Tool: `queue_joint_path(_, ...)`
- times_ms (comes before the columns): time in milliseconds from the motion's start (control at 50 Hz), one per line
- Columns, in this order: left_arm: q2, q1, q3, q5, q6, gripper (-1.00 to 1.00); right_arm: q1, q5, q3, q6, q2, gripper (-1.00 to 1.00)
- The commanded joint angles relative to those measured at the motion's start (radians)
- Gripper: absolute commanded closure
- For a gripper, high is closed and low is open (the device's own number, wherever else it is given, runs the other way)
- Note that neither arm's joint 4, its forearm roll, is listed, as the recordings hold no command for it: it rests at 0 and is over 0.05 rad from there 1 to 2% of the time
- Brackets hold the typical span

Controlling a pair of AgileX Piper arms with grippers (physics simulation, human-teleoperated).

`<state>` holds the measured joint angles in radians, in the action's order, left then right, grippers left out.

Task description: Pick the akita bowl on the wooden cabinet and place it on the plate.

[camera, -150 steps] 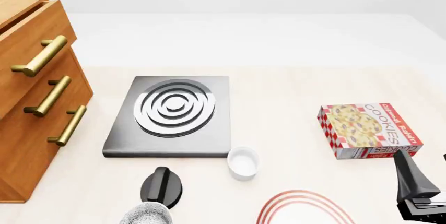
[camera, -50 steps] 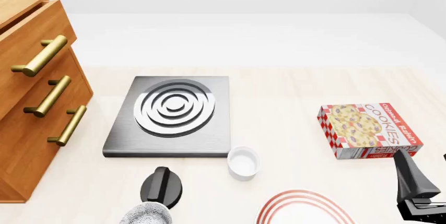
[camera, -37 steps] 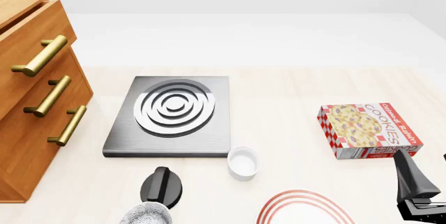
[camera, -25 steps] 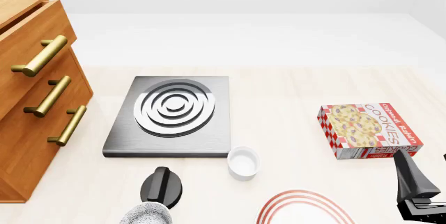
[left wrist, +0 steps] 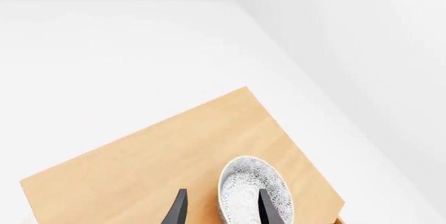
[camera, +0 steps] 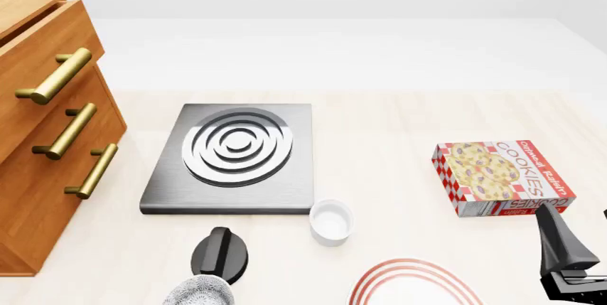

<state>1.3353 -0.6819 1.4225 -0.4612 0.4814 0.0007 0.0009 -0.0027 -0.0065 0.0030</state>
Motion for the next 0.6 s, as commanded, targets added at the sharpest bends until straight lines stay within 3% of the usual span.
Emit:
queue_joint_path(20,0.04,-0.009,-0.006,0.019,0.0,-1.0,0.0,0.0,0.0,0.0,0.0,-1.0)
queue_joint_path(600,0.083,0.015,-0.047,0.057,-0.038,-1.0,0.0,0.0,0.0,0.0,0.0,-1.0)
